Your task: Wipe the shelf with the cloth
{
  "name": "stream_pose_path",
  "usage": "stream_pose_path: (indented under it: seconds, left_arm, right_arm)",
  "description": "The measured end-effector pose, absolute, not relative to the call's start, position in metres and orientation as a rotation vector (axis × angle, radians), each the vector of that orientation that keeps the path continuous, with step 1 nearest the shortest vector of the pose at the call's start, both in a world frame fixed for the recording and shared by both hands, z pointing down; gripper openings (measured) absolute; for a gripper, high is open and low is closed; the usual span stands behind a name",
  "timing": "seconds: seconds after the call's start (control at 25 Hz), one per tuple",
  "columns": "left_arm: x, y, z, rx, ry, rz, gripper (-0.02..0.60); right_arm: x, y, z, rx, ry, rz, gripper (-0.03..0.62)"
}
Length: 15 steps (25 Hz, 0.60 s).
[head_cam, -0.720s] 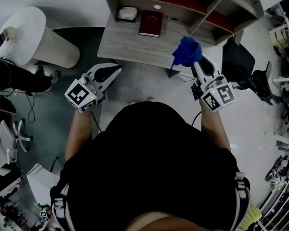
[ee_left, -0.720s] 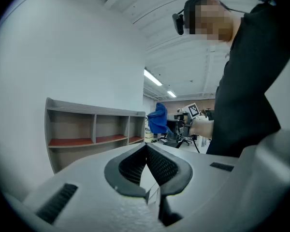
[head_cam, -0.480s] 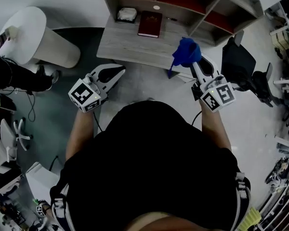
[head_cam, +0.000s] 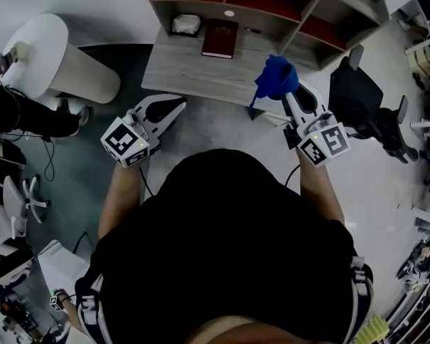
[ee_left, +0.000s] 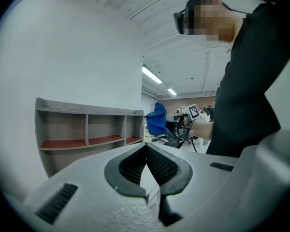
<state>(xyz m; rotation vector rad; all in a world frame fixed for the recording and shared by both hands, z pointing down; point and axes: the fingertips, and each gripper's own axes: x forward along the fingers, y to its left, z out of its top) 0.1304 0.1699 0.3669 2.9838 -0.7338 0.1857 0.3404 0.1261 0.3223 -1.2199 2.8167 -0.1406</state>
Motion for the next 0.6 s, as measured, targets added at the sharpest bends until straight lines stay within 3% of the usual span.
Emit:
stream_pose_path:
  seconds: [0.6]
  left_arm:
    - [0.124, 0.166, 0.363, 2.943, -0.898, 0.135, 0.014]
  right_arm:
    - [0.329, 0.11, 0.341, -1.097, 2.883, -0.224, 0.071]
